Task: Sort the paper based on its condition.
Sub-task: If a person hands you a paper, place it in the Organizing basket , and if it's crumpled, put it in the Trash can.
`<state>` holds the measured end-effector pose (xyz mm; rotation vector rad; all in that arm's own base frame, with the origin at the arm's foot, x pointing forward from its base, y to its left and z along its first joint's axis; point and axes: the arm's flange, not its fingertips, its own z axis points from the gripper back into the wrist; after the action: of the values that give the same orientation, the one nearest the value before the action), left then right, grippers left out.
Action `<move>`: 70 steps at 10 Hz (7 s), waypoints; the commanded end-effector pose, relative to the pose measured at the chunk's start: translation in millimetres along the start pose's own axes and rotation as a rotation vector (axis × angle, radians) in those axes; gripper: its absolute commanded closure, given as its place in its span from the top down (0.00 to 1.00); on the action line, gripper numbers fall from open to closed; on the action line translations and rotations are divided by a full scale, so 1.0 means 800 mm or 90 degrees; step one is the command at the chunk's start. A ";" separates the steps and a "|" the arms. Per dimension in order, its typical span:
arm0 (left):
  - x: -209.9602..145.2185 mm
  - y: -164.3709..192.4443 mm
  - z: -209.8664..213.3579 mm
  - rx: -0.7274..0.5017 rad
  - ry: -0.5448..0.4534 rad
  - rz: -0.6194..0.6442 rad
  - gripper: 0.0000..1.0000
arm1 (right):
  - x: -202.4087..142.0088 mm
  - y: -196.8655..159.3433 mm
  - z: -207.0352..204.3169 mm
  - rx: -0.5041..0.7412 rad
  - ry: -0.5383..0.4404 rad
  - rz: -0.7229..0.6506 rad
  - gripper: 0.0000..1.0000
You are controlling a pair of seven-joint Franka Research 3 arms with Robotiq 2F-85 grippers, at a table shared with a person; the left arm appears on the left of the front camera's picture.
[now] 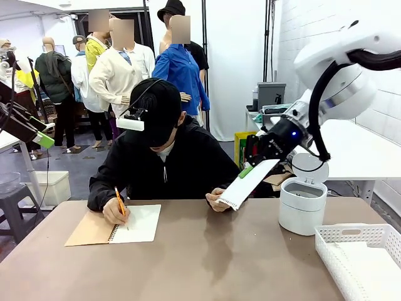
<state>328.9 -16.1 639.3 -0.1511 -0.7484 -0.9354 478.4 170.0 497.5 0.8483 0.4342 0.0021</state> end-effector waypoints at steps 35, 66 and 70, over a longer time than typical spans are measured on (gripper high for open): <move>-0.001 0.002 0.001 -0.005 -0.006 0.001 1.00 | -0.142 -0.247 0.086 -0.552 -0.308 0.102 1.00; -0.001 0.002 0.001 -0.005 -0.006 0.001 1.00 | -0.092 0.192 -0.025 -0.265 -0.271 0.873 1.00; -0.001 0.002 0.001 -0.005 -0.006 0.001 1.00 | -0.105 0.194 -0.048 -0.267 -0.247 0.883 1.00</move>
<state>328.8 -16.4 639.4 -0.1501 -0.7482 -0.9357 418.6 290.1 626.3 0.5452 -0.5545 1.1259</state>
